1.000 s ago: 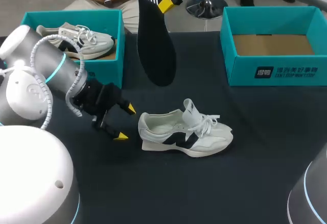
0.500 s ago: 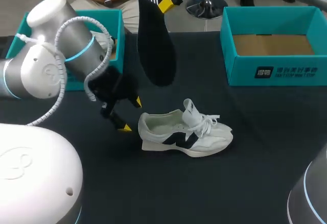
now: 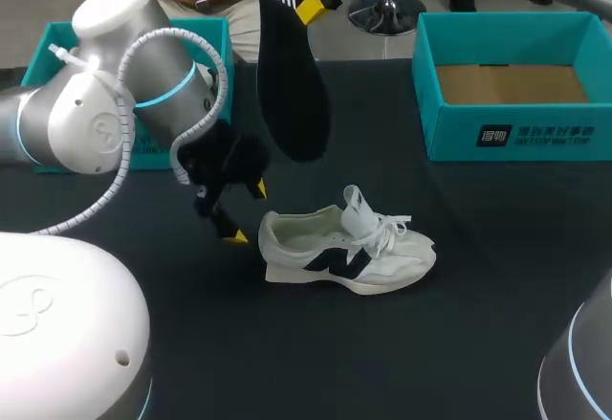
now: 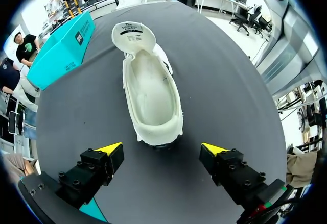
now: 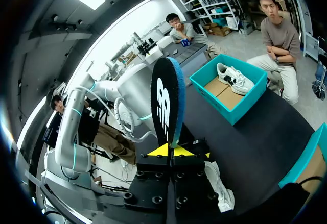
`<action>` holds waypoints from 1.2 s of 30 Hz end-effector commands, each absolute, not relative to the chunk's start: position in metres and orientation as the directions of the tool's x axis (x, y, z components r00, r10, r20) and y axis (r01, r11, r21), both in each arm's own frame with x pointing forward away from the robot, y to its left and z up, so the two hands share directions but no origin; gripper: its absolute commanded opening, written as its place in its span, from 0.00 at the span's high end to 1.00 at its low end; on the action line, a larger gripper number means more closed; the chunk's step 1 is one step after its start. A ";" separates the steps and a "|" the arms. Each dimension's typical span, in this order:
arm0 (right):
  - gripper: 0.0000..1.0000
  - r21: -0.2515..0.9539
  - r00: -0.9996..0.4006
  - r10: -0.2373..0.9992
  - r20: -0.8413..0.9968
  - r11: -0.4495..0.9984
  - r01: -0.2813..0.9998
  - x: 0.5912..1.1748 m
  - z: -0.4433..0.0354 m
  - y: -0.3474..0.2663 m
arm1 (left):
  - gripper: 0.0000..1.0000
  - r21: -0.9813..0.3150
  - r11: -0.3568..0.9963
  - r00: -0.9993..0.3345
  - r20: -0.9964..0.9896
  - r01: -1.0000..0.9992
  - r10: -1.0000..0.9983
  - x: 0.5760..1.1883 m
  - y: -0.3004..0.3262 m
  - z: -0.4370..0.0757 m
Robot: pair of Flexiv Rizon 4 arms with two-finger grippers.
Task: Take the shoe out of the shoebox, open the shoe tongue, remove and reinsert the insole, then place the shoe into the shoebox
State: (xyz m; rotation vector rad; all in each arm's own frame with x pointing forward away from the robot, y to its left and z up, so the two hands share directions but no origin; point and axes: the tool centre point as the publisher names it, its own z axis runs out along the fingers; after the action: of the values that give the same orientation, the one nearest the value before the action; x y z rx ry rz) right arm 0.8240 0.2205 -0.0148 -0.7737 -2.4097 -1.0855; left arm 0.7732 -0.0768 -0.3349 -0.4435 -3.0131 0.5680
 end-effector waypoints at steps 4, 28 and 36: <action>1.00 0.558 -0.773 0.324 0.545 0.549 0.623 0.824 -0.015 0.221 | 0.00 -0.376 0.892 -0.964 -0.012 0.251 0.266 0.772 -0.076 -0.335; 1.00 0.568 -0.761 0.397 0.513 0.507 0.648 0.831 0.009 0.168 | 0.00 -0.376 0.892 -0.964 -0.012 0.251 0.266 0.772 -0.076 -0.335; 1.00 0.554 -0.760 0.399 0.513 0.522 0.648 0.832 0.012 0.168 | 0.00 -0.376 0.892 -0.964 -0.012 0.251 0.266 0.772 -0.076 -0.335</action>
State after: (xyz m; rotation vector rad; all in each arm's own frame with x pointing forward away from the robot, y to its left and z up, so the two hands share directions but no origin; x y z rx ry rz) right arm 0.8294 0.1650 0.0105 -0.8699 -2.4413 -1.1002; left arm 0.7719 -0.0761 -0.3354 -0.4130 -3.0152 0.5939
